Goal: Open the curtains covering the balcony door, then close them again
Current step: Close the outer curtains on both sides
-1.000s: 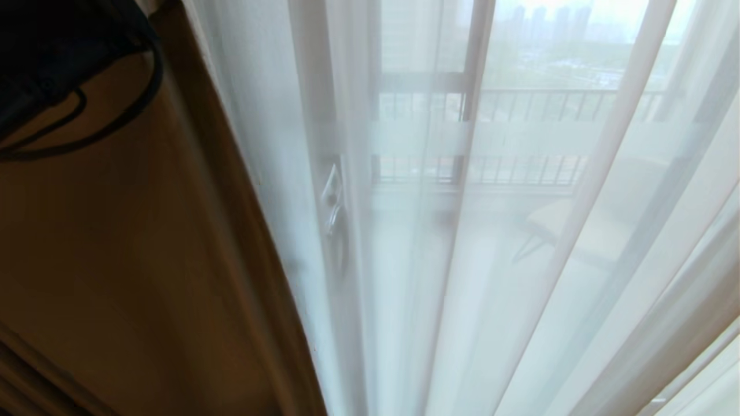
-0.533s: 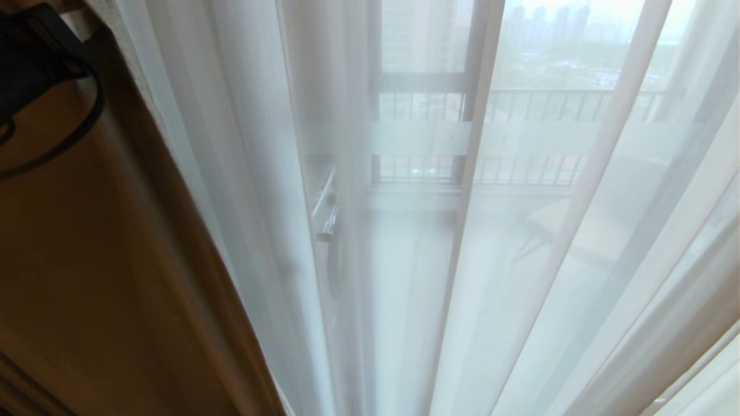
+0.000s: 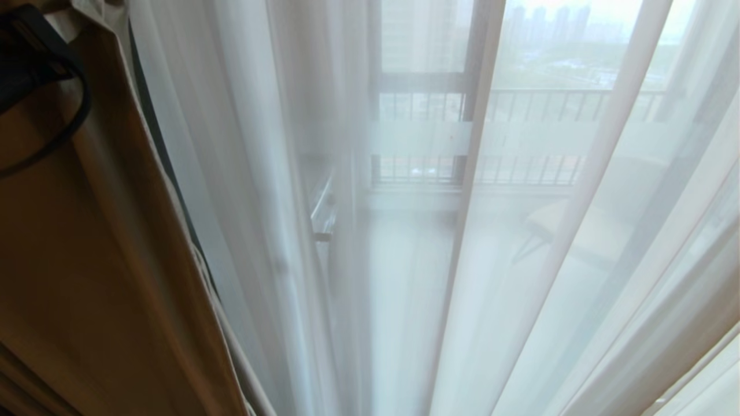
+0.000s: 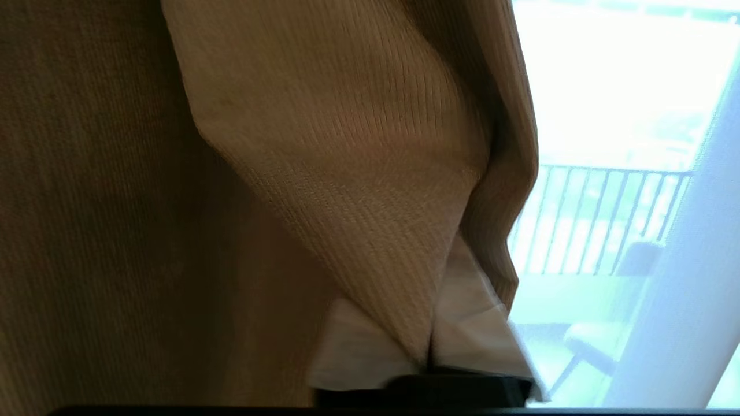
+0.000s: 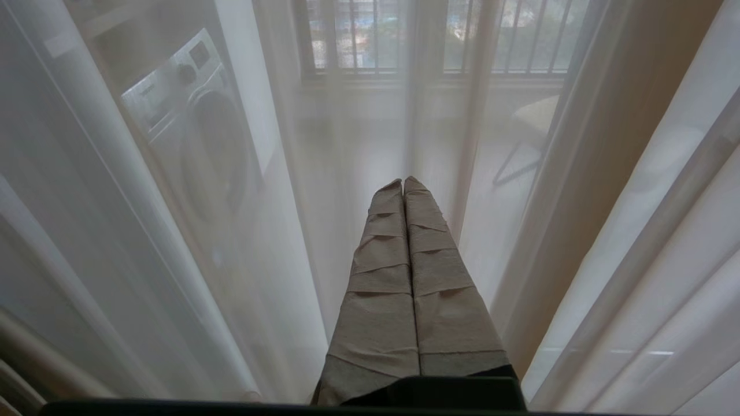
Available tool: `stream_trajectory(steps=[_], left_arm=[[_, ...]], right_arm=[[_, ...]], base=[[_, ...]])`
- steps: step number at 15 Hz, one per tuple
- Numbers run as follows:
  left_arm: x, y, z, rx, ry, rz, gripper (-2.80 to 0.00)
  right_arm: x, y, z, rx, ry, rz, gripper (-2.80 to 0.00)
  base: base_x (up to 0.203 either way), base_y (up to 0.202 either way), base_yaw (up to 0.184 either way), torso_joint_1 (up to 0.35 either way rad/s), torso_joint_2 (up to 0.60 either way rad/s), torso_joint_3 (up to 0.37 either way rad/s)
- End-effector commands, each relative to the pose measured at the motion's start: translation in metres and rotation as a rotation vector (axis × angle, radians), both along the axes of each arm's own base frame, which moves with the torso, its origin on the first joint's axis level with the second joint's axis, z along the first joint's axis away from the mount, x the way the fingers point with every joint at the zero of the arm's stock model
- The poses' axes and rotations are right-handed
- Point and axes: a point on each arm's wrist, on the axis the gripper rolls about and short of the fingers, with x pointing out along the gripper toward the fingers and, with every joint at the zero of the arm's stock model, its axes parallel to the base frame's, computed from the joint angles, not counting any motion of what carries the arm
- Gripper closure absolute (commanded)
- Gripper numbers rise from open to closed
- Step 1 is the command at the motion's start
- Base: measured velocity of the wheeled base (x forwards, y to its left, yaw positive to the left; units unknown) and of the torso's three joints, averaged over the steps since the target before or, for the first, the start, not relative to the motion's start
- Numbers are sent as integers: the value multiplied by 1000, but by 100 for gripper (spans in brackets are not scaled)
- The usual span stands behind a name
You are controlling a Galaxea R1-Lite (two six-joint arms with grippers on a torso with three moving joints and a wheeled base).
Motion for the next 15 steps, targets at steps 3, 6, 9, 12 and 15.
stream_trajectory(steps=[3,6,9,12,15], left_arm=[[-6,-1,0,-1,-6,-4,-280],[-16,0,1,-2,-17,-3,-280],[-30,0,-3,-3,-20,0,-280],[-55,1,-10,-2,-27,-1,-280],[-86,-1,-21,-2,-29,-18,-280]], right_arm=[[0,0,0,0,-1,0,0],[0,0,0,0,-1,0,0],[0,0,0,0,-1,0,0],[0,0,0,0,-1,0,0],[0,0,0,0,-1,0,0]], base=[[0,0,0,0,0,0],[0,0,0,0,0,0],[0,0,0,0,0,0],[0,0,0,0,0,0],[0,0,0,0,0,0]])
